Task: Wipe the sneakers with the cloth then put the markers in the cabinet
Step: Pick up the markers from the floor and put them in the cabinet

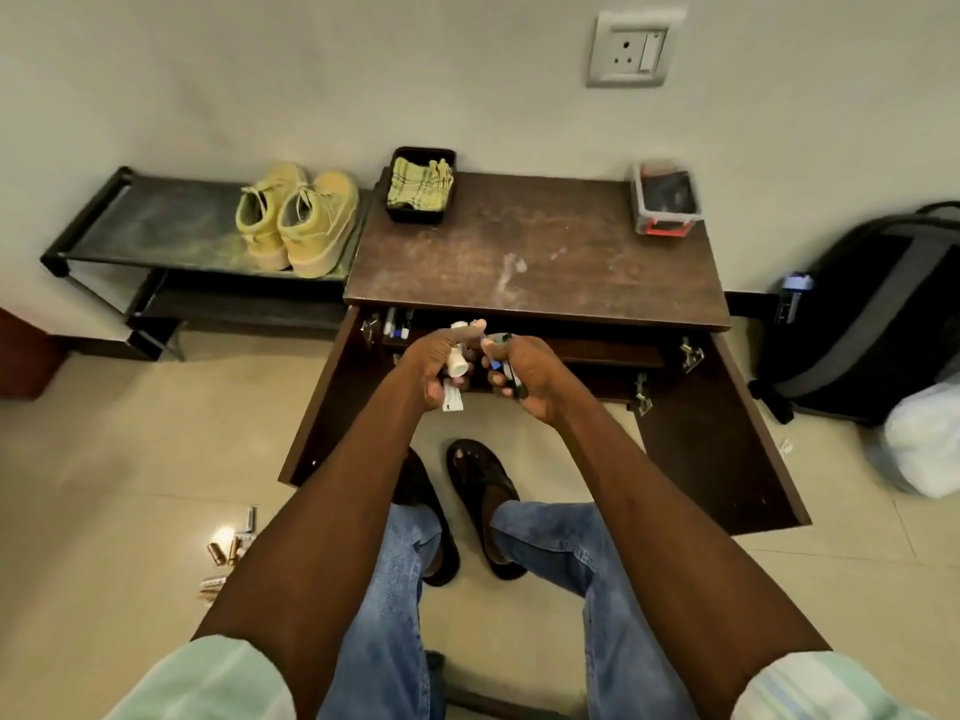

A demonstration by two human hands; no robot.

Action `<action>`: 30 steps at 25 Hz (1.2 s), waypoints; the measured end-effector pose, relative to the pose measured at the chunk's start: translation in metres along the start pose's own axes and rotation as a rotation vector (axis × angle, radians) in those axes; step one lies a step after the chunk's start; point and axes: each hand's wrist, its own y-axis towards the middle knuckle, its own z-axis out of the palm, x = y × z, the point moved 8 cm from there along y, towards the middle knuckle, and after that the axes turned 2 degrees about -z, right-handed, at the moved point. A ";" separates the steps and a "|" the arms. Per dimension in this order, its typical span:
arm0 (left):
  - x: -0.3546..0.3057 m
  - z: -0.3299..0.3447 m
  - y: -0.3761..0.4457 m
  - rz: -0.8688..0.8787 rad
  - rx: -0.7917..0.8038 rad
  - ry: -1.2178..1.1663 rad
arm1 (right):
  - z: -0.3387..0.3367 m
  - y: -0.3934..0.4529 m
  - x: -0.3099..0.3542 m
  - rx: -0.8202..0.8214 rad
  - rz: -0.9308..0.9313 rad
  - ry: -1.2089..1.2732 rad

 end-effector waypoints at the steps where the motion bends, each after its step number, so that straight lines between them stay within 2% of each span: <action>1: 0.000 -0.008 0.003 -0.005 -0.022 -0.004 | 0.006 0.005 -0.002 0.042 0.016 0.008; 3: -0.003 -0.027 0.007 -0.005 -0.101 0.037 | 0.016 0.016 -0.007 0.083 0.044 0.007; 6: -0.017 -0.061 0.007 0.037 -0.262 0.102 | 0.023 0.032 -0.025 0.004 0.102 -0.041; 8: -0.031 -0.086 0.000 0.089 -0.338 0.007 | 0.027 0.041 -0.040 -0.018 0.164 -0.041; 11: -0.043 -0.117 -0.007 0.120 -0.396 -0.135 | 0.032 0.059 -0.055 -0.033 0.243 0.124; 13: -0.051 -0.131 -0.008 0.102 -0.401 -0.058 | 0.039 0.082 -0.066 -0.071 0.272 0.270; 16: -0.068 -0.153 -0.007 0.040 -0.441 0.245 | 0.054 0.120 -0.086 -0.135 0.313 0.354; 18: -0.077 -0.156 -0.005 0.013 -0.466 0.393 | 0.061 0.144 -0.093 -0.157 0.313 0.270; 21: -0.073 -0.145 0.001 -0.055 -0.417 0.551 | 0.068 0.181 -0.089 -0.233 0.235 0.150; 23: -0.069 -0.146 0.005 -0.091 -0.408 0.622 | 0.069 0.208 -0.084 -0.278 0.188 -0.022; 27: -0.077 -0.165 0.009 -0.061 -0.457 0.551 | 0.057 0.239 -0.066 -0.389 0.111 -0.295; 30: -0.079 -0.169 0.012 -0.062 -0.435 0.506 | 0.066 0.254 -0.069 -0.320 0.184 -0.398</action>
